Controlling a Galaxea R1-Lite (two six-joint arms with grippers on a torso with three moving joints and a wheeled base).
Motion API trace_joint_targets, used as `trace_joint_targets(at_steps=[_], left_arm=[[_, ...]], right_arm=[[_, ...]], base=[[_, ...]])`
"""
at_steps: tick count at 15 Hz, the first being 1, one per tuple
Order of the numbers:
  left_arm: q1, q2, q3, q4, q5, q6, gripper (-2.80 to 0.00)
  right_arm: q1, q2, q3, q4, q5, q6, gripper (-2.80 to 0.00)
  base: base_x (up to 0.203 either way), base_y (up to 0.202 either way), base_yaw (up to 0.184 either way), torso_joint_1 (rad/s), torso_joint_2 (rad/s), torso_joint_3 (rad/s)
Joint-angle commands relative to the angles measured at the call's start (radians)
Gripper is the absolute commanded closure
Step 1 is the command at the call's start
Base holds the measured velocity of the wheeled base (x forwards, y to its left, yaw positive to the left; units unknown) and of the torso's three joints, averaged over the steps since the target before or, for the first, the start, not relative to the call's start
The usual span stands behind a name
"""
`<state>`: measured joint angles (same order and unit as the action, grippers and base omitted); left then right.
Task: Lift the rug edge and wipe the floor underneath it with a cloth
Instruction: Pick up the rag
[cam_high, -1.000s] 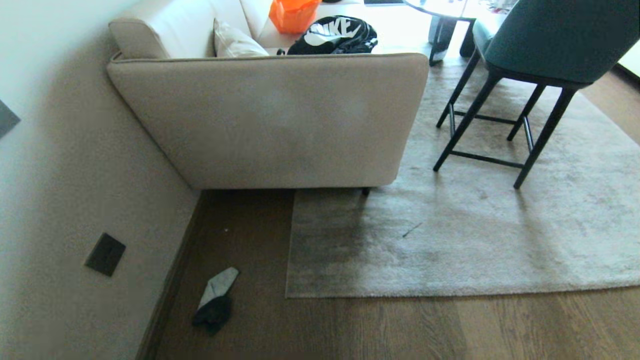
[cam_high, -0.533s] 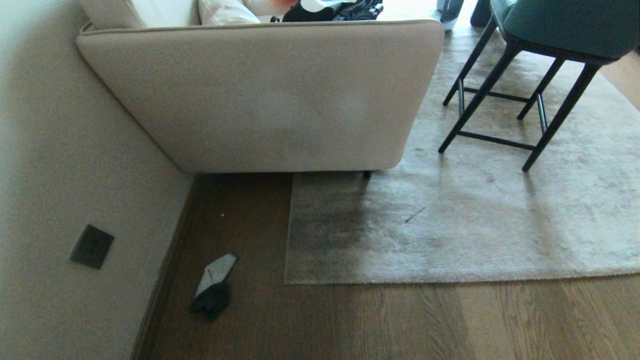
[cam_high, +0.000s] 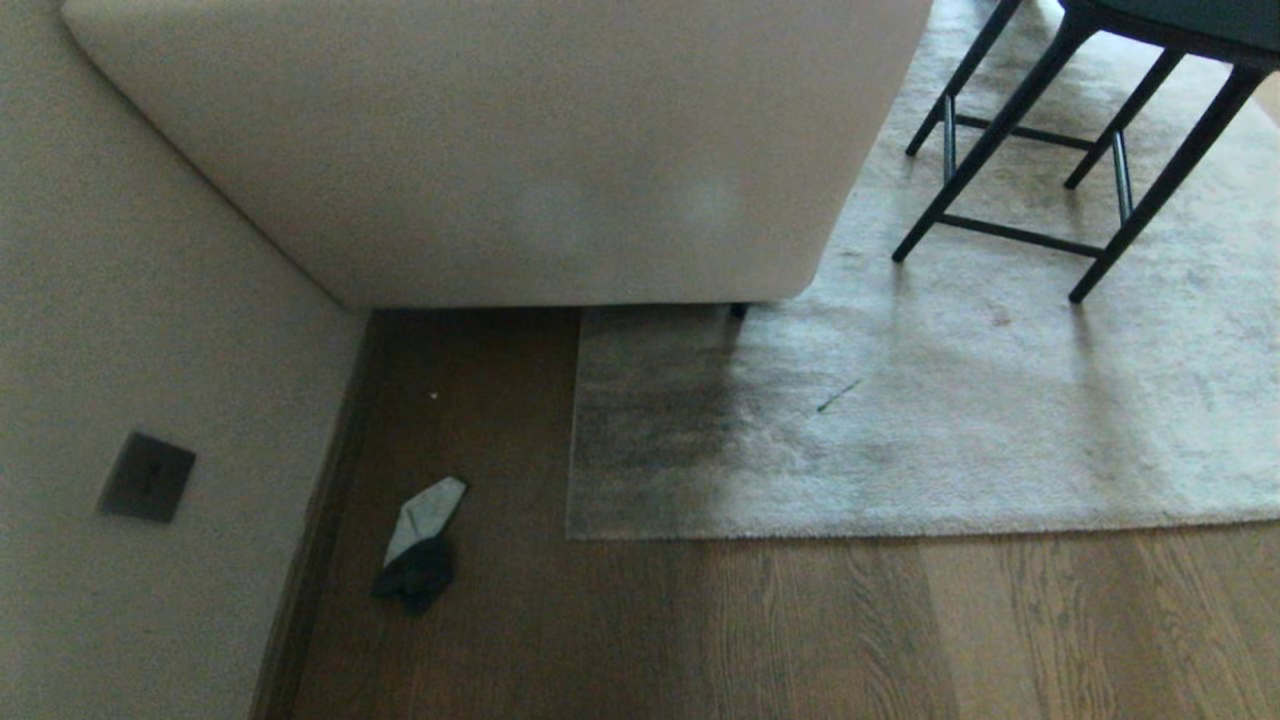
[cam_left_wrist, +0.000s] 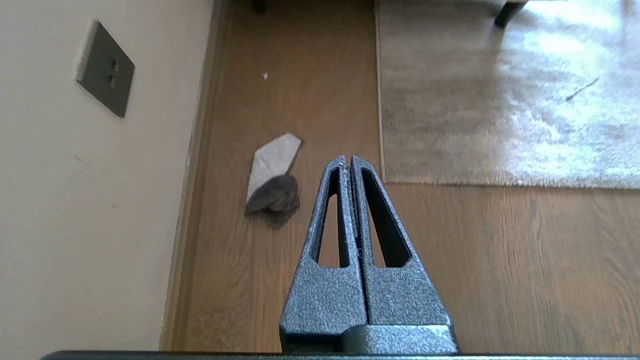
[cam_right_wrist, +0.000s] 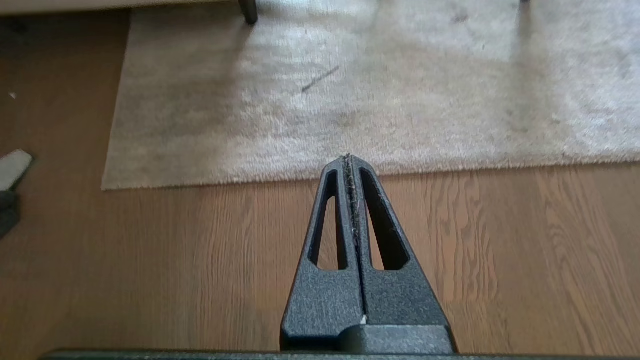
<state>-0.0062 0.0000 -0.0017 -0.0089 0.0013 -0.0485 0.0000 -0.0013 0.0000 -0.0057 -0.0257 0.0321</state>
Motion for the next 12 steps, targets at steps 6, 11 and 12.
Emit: trace_joint_targets(at_steps=[6, 11, 12], left_arm=[[0.0, 0.0, 0.0, 0.0, 0.0, -0.001, 0.0], [0.0, 0.0, 0.0, 0.0, 0.0, -0.001, 0.0], [0.0, 0.0, 0.0, 0.0, 0.0, -0.001, 0.0]], right_arm=[[0.0, 0.001, 0.0, 0.0, 0.0, 0.0, 0.0], [0.0, 0.001, 0.0, 0.0, 0.0, 0.0, 0.0], [0.0, 0.001, 0.0, 0.0, 0.0, 0.0, 0.0]], base=[[0.0, 0.0, 0.0, 0.002, 0.0, -0.199], [0.0, 0.0, 0.0, 0.004, 0.0, -0.198], [0.0, 0.0, 0.0, 0.002, 0.01, -0.197]])
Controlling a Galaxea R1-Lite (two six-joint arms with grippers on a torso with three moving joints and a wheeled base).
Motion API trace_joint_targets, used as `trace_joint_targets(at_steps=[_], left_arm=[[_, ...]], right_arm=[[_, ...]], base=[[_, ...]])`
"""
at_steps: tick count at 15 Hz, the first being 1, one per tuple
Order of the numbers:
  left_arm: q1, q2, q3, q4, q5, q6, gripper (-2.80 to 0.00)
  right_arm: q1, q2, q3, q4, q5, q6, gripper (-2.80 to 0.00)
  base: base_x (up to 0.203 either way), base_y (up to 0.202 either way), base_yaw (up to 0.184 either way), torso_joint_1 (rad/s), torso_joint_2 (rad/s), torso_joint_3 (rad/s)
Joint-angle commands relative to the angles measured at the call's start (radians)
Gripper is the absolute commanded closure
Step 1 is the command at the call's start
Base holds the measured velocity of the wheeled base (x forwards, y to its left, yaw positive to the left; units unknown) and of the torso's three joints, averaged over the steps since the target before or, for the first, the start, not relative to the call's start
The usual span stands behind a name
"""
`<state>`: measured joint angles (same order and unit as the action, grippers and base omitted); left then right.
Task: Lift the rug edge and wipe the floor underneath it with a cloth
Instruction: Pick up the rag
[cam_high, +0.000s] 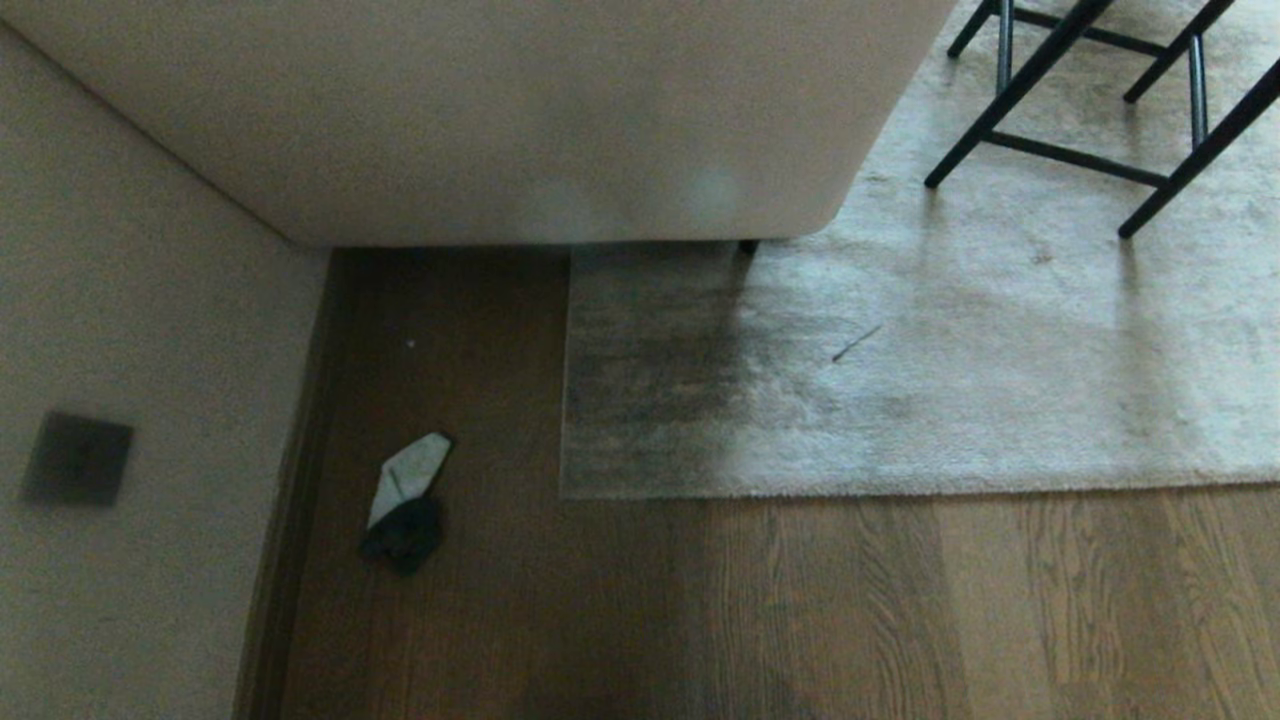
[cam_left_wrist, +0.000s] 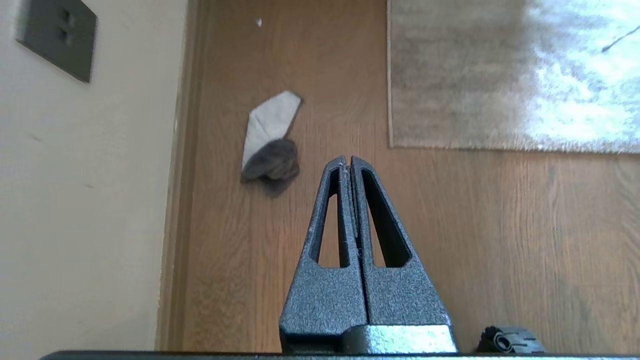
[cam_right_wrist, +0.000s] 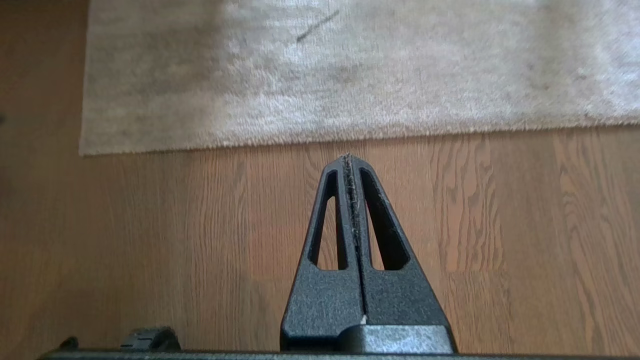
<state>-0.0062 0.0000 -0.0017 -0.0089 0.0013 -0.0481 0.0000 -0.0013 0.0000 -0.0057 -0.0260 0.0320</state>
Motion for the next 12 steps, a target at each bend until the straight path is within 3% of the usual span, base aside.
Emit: trace_joint_targets(at_steps=[1, 12], left_arm=[[0.0, 0.0, 0.0, 0.0, 0.0, -0.001, 0.0], [0.0, 0.0, 0.0, 0.0, 0.0, -0.001, 0.0]], right_arm=[[0.0, 0.001, 0.0, 0.0, 0.0, 0.0, 0.0], [0.0, 0.001, 0.0, 0.0, 0.0, 0.0, 0.0]], base=[[0.0, 0.0, 0.0, -0.001, 0.0, -0.198], [0.0, 0.0, 0.0, 0.002, 0.0, -0.198]])
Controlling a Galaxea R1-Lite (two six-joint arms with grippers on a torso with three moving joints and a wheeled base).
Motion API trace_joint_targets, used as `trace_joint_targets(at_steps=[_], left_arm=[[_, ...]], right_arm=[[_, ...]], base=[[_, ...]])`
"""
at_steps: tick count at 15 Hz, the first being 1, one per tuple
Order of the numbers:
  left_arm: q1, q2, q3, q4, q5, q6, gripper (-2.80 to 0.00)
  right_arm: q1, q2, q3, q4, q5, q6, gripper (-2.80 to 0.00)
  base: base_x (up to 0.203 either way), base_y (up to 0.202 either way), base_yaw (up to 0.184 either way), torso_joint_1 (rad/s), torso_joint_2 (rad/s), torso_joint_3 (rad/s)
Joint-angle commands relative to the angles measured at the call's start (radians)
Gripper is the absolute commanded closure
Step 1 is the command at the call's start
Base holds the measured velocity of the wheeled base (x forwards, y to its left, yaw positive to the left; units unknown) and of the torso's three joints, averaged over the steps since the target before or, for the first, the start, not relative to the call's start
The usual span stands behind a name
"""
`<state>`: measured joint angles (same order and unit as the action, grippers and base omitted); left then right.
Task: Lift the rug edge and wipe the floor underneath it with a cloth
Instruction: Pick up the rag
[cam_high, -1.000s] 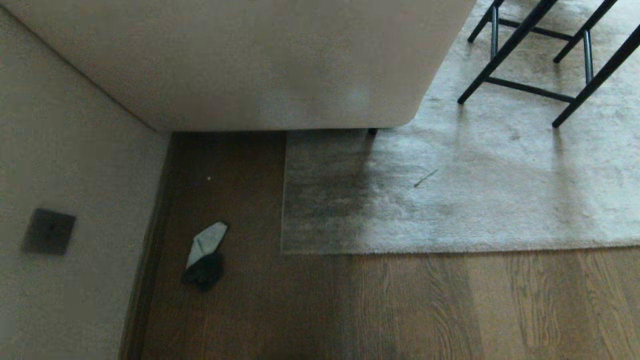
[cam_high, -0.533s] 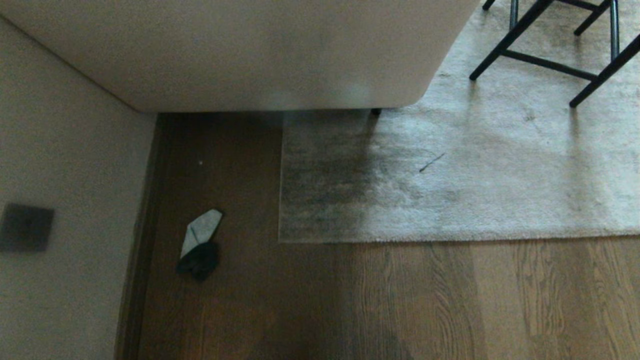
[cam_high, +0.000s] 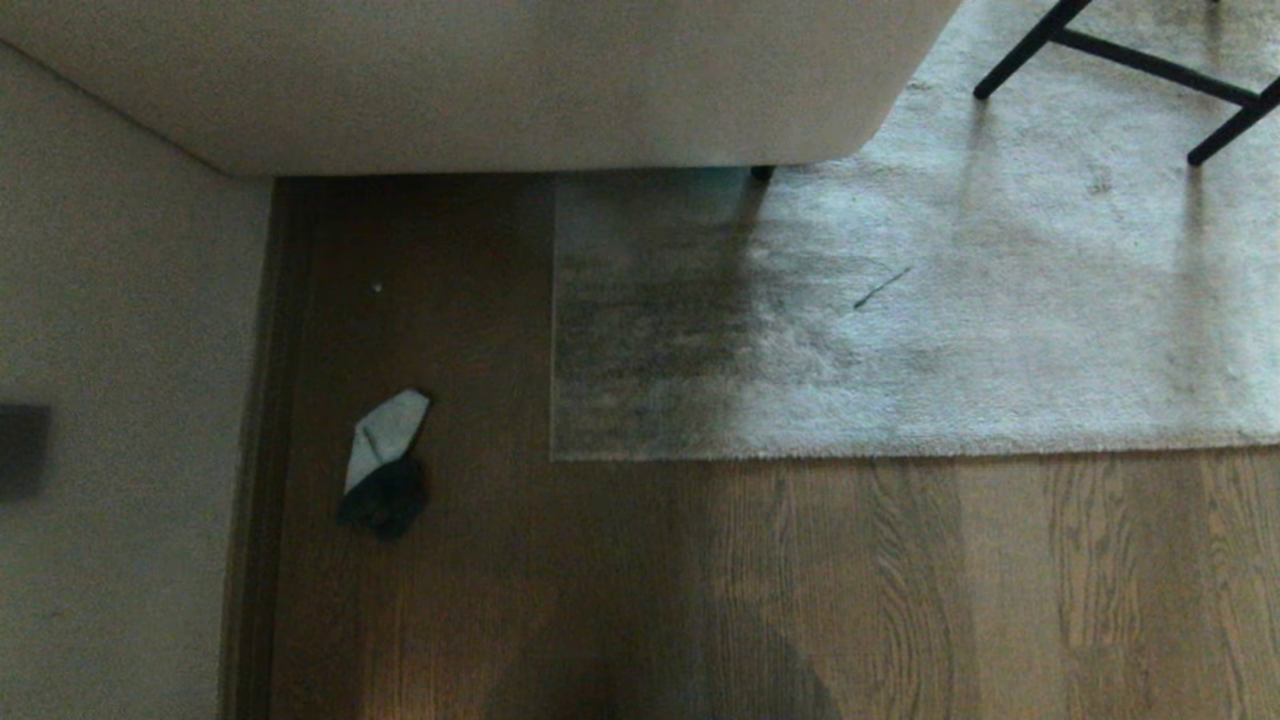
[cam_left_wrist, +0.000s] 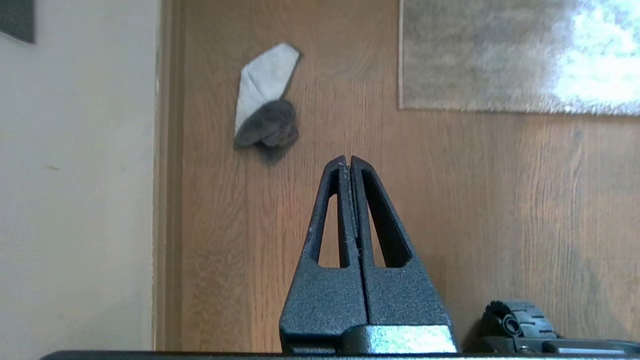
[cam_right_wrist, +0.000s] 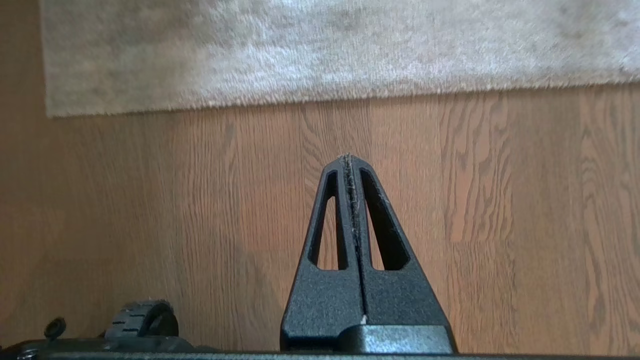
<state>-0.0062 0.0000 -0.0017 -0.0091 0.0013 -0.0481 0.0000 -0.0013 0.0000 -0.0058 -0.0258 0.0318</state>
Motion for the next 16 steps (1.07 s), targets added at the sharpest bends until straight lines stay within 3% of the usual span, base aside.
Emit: trace_joint_targets(at_steps=[1, 16], left_arm=[[0.0, 0.0, 0.0, 0.0, 0.0, -0.001, 0.0], [0.0, 0.0, 0.0, 0.0, 0.0, -0.001, 0.0]], right_arm=[[0.0, 0.001, 0.0, 0.0, 0.0, 0.0, 0.0], [0.0, 0.001, 0.0, 0.0, 0.0, 0.0, 0.0]], base=[[0.0, 0.0, 0.0, 0.002, 0.0, -0.196], [0.0, 0.0, 0.0, 0.002, 0.0, -0.197]])
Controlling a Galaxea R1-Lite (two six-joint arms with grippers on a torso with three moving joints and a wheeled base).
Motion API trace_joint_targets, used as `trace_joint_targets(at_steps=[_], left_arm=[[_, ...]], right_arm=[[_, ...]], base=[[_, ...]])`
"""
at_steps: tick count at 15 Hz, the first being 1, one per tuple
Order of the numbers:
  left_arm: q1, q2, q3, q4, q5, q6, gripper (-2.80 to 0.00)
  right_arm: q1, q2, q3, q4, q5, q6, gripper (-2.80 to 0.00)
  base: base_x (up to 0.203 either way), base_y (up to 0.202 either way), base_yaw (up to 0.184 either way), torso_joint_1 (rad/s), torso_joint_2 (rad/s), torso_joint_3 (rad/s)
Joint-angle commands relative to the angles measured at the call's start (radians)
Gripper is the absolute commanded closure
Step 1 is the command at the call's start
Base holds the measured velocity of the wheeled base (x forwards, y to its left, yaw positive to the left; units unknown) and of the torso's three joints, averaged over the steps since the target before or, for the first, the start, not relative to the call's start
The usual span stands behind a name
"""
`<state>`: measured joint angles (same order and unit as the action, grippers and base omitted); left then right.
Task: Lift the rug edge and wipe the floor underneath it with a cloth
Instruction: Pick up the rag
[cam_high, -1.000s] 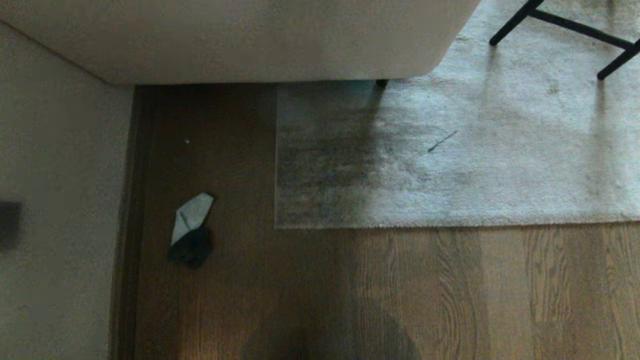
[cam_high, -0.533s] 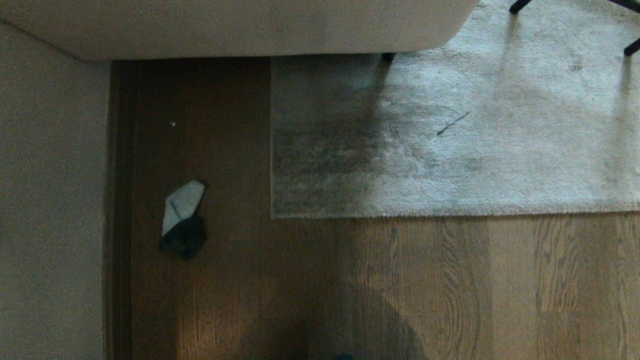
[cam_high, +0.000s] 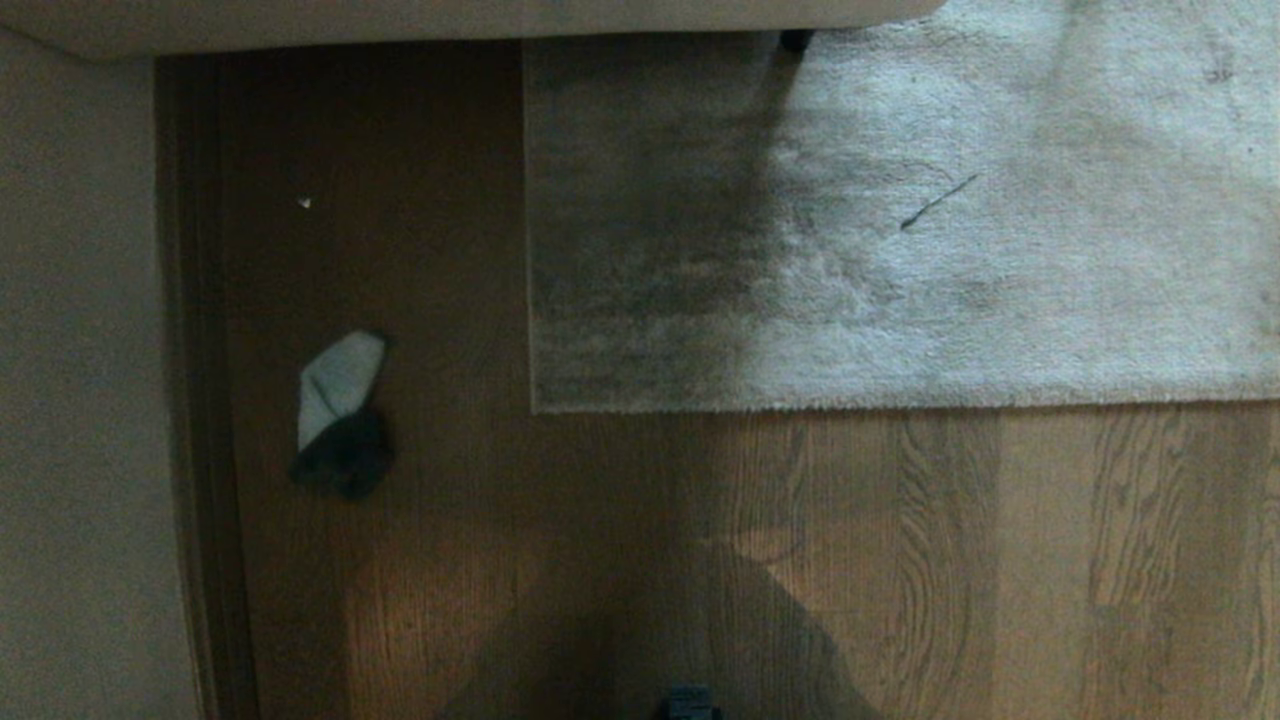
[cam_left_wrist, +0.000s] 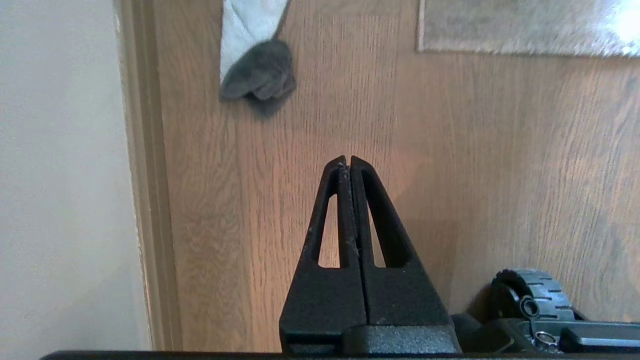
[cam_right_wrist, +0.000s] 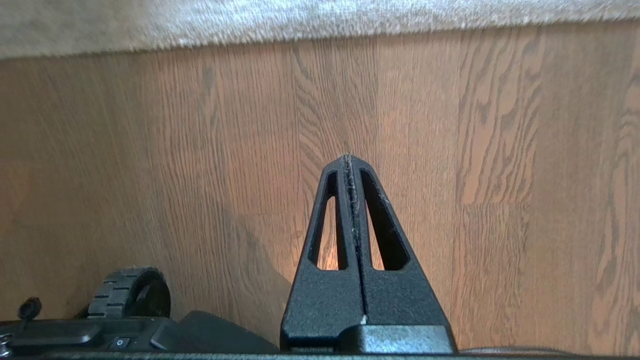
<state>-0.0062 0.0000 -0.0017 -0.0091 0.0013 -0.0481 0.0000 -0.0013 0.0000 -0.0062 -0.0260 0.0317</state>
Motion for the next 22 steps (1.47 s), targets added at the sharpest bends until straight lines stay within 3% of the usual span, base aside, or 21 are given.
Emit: trace_joint_targets(at_steps=[1, 13, 22], left_arm=[[0.0, 0.0, 0.0, 0.0, 0.0, -0.001, 0.0], [0.0, 0.0, 0.0, 0.0, 0.0, -0.001, 0.0], [0.0, 0.0, 0.0, 0.0, 0.0, -0.001, 0.0]], right_arm=[[0.0, 0.001, 0.0, 0.0, 0.0, 0.001, 0.0], [0.0, 0.001, 0.0, 0.0, 0.0, 0.001, 0.0], [0.0, 0.001, 0.0, 0.0, 0.0, 0.001, 0.0]], base=[[0.0, 0.0, 0.0, 0.006, 0.0, -0.189], [0.0, 0.0, 0.0, 0.003, 0.0, -0.193], [0.0, 0.0, 0.0, 0.001, 0.0, -0.022]])
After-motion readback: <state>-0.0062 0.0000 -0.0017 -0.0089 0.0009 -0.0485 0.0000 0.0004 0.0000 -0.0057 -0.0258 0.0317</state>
